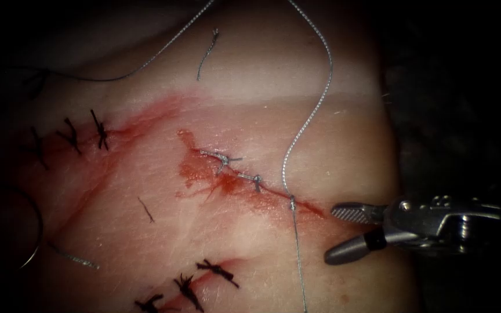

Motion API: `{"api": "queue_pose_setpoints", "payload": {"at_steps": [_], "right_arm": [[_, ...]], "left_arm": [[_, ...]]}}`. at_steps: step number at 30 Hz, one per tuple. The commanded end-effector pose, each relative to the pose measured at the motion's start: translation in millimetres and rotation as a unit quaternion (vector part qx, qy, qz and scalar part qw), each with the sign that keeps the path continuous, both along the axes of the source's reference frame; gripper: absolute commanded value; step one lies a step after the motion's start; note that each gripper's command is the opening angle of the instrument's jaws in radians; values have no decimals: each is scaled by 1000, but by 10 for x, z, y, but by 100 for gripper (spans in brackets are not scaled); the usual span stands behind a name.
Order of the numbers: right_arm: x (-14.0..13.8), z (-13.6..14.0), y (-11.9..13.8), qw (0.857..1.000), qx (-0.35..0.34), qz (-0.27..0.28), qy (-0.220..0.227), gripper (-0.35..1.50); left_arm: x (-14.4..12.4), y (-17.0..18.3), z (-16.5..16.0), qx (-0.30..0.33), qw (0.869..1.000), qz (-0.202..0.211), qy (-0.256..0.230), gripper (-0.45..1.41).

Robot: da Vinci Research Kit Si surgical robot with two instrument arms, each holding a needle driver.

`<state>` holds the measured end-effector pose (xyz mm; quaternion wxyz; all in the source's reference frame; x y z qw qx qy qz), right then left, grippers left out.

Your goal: Wound Closure

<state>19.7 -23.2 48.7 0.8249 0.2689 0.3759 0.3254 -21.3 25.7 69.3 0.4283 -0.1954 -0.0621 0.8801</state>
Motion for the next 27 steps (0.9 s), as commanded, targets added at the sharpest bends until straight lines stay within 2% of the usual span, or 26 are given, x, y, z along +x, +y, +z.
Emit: {"api": "queue_pose_setpoints", "payload": {"at_steps": [1, 2, 3, 4, 5, 7, 8, 10, 11, 12, 13, 14, 15, 16, 18, 19, 20, 21, 22, 23, 24, 25, 26, 27], "right_arm": [[6, 18, -7, 1000, -6, 21, -10, 120], [6, 18, -7, 1000, -6, 21, -10, 120], [5, 21, -9, 1000, -8, 26, -12, 120], [5, 25, -14, 999, -6, 28, -13, 120], [5, 25, -14, 999, -6, 28, -13, 120], [6, 26, -18, 1000, -1, 24, -12, 120], [7, 26, -20, 1000, 0, 21, -11, 120], [9, 25, -23, 1000, -1, 21, -11, 120], [13, 23, -27, 1000, -1, 21, -12, 121], [14, 23, -29, 1000, 1, 23, -12, 121], [15, 23, -31, 1000, 2, 21, -12, 121], [16, 23, -32, 1000, 2, 20, -12, 121], [17, 23, -36, 1000, 5, 19, -12, 121], [17, 23, -37, 1000, 6, 18, -11, 121], [17, 22, -40, 1000, 10, 21, -12, 123], [17, 22, -40, 1000, 12, 22, -13, 123], [16, 22, -40, 999, 19, 27, -15, 123], [15, 22, -41, 999, 24, 30, -15, 121], [13, 21, -41, 999, 29, 33, -16, 121], [11, 21, -42, 999, 31, 33, -16, 120], [11, 21, -42, 999, 31, 33, -16, 120], [10, 21, -42, 998, 40, 40, -19, 116], [9, 22, -43, 997, 52, 48, -21, 113], [9, 24, -46, 996, 64, 58, -25, 108]], "left_arm": [[-8, 5, 14, -60, 991, 92, 77, -45], [-8, 5, 14, -60, 991, 92, 77, -45], [-8, 5, 18, -77, 985, 120, 102, -45], [-8, 5, 29, -99, 973, 174, 114, -45], [-8, 5, 29, -99, 973, 174, 114, -45], [-8, 4, 41, -112, 966, 201, 118, -45], [-8, 3, 50, -112, 959, 226, 125, -30], [-7, -1, 61, -116, 946, 272, 131, 25], [-5, -8, 72, -116, 941, 302, 103, 101], [-4, -9, 72, -123, 932, 324, 102, 108], [-2, -10, 70, -134, 918, 359, 103, 116], [-2, -9, 66, -140, 907, 383, 103, 116], [0, -5, 57, -153, 879, 439, 105, 114], [-1, -2, 52, -159, 865, 464, 105, 114], [-4, 5, 31, -158, 854, 487, 94, 116], [-6, 5, 24, -156, 856, 486, 84, 113], [-16, 2, 11, -112, 921, 372, 44, 111], [-21, -2, 8, -75, 955, 287, 13, 111], [-25, -8, 5, -38, 976, 213, -19, 106], [-35, -19, 2, 48, 990, 112, -71, 101], [-35, -19, 2, 48, 990, 112, -71, 101], [-38, -24, 3, 80, 991, 75, -83, 101], [-38, -29, 4, 131, 986, 18, -101, 101], [-37, -35, 4, 188, 974, -36, -118, 101]]}}
